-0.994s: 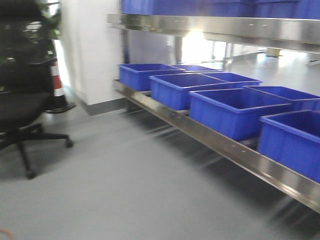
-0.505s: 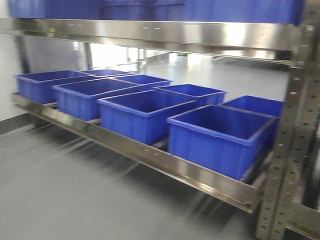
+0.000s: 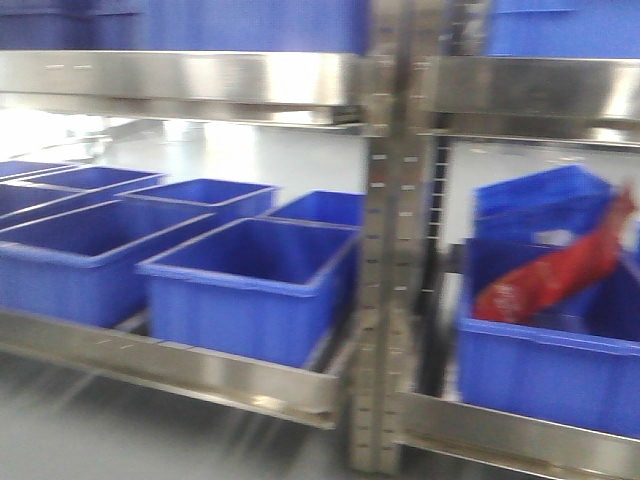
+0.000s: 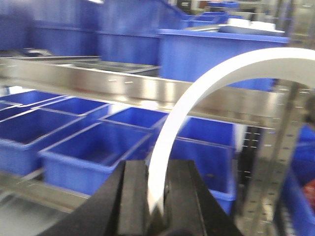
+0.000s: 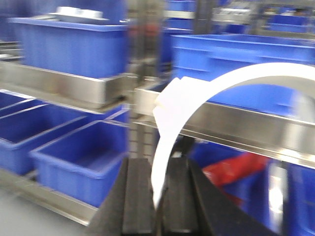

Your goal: Grab PVC pipe and place in blue bin

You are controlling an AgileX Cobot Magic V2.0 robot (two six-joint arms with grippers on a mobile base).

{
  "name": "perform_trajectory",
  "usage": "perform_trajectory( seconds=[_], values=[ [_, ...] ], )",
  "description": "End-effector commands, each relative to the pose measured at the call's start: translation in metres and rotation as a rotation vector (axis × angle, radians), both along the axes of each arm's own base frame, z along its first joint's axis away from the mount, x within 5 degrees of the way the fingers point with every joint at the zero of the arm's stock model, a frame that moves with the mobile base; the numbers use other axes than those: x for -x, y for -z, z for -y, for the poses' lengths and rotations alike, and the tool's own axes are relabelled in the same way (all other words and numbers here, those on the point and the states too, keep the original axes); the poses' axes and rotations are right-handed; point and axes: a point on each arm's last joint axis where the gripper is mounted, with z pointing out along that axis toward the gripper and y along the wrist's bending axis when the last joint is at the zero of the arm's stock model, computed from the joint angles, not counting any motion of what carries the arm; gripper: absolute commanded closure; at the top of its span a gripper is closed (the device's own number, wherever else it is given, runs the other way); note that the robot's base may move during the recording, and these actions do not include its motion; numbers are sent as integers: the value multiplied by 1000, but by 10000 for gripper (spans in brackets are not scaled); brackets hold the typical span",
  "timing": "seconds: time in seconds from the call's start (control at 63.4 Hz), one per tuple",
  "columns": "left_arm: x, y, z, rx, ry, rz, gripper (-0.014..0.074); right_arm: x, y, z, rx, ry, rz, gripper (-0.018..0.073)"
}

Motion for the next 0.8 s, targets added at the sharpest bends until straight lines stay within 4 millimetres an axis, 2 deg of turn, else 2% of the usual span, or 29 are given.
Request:
perform_trajectory(
  seconds=[0.0,0.789],
  values=[
    [1,-3,0,15,-2,29,707,0,-2,1,12,8,28,728],
    [1,-3,0,15,-2,29,707,0,-2,1,12,8,28,728]
  ],
)
